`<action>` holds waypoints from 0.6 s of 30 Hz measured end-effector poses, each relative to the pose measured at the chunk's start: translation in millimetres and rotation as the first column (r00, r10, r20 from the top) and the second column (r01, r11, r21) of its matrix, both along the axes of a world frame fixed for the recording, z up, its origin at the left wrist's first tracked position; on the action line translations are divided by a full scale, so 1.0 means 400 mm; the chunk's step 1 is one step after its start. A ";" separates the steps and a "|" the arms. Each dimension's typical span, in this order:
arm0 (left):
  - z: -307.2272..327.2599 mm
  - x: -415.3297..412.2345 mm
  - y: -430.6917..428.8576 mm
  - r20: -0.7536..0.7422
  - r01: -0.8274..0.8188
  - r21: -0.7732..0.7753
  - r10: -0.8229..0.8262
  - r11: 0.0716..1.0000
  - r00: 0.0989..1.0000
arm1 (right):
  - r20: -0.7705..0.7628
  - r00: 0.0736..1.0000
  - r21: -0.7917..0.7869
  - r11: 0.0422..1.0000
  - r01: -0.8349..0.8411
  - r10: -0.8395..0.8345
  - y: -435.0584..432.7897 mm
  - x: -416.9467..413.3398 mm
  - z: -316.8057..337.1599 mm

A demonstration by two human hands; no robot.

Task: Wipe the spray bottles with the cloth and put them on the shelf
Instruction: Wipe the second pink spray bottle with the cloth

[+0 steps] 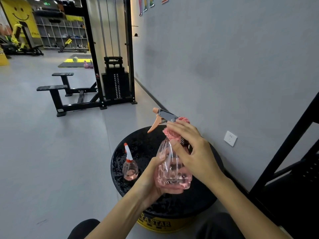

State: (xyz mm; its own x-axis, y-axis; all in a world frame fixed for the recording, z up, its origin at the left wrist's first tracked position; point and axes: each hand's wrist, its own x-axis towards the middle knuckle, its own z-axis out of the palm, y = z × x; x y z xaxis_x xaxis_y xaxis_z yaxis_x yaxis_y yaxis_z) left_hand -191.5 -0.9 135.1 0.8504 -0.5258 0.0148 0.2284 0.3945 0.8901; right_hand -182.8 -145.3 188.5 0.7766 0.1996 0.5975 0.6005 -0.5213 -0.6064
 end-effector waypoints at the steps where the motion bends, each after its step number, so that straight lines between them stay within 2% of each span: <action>1: 0.002 0.000 -0.001 0.001 0.002 0.005 -0.002 1.000 1.000 | 0.007 1.000 0.031 0.999 0.015 -0.015 0.001 0.000 -0.001; 5: 0.004 -0.001 0.000 -0.004 0.017 -0.010 -0.017 1.000 1.000 | -0.004 0.999 0.136 0.990 0.046 -0.046 0.009 0.002 -0.001; 8: 0.002 -0.001 0.003 -0.020 0.006 -0.029 -0.006 1.000 1.000 | 0.024 0.993 0.302 0.948 0.103 -0.115 0.013 0.009 -0.002; 10: 0.002 -0.001 0.004 -0.019 -0.008 -0.041 0.007 0.999 1.000 | -0.020 0.993 0.443 0.889 0.115 -0.119 0.008 0.020 0.001; 12: 0.001 0.000 0.006 -0.014 -0.020 -0.037 0.019 0.999 1.000 | -0.088 0.995 0.618 0.780 0.097 -0.054 -0.003 0.032 0.009; 14: -0.002 0.003 0.009 -0.014 -0.030 -0.019 0.029 0.999 0.999 | -0.138 0.990 0.791 0.606 0.087 0.038 -0.018 0.040 0.022; 16: -0.006 0.006 0.015 -0.021 -0.036 -0.011 0.035 0.999 0.999 | -0.145 0.984 0.889 0.450 0.081 0.108 -0.038 0.041 0.037; 18: -0.005 0.007 0.022 -0.038 -0.043 -0.032 0.042 0.999 0.998 | -0.110 0.984 0.930 0.364 0.053 0.140 -0.056 0.033 0.052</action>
